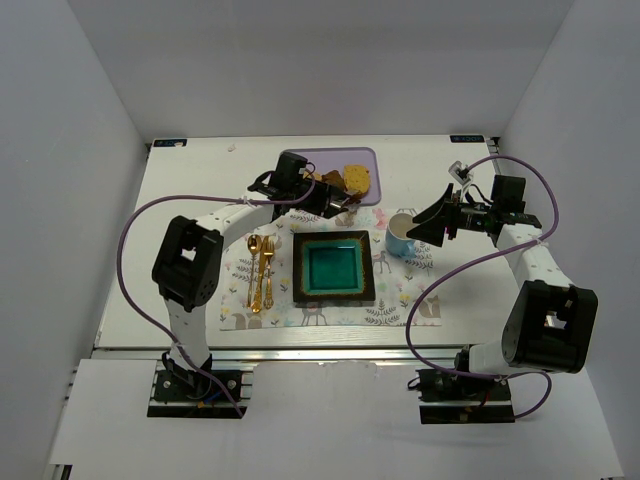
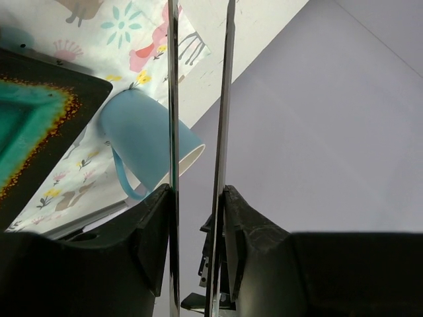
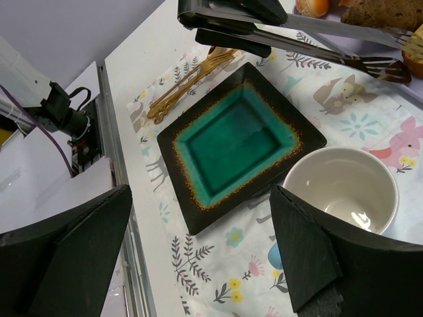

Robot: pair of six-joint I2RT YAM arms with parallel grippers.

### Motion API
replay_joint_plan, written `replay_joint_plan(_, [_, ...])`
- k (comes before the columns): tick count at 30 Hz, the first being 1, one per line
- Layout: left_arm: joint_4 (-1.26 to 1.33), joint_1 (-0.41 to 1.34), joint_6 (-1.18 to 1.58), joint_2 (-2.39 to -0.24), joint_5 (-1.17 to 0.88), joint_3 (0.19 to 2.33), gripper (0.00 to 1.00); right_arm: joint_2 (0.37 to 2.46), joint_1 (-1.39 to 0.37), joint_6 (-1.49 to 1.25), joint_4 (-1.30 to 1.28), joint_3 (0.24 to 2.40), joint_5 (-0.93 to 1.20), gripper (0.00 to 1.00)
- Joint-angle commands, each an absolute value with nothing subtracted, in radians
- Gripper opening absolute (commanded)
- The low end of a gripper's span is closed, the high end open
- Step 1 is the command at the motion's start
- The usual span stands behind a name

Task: Place the bread

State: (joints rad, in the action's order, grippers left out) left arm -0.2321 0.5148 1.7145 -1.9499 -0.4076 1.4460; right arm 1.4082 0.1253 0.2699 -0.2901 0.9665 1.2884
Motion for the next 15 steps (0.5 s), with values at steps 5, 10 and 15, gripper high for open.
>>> replay_joint_plan(5, [-0.19, 0.523, 1.727, -1.942, -0.402, 1.433, 0.35, 1.401, 0.135, 0.285, -0.305, 0.973, 1.322, 0.89])
replay_joint_plan(10, [-0.137, 0.523, 1.732, -1.944, -0.428, 1.434, 0.18, 1.404, 0.135, 0.285, -0.308, 0.977, 1.325, 0.89])
replay_joint_plan(15, [-0.065, 0.532, 1.724, -1.968, -0.491, 1.499, 0.06, 1.404, 0.137, 0.287, -0.311, 0.986, 1.324, 0.89])
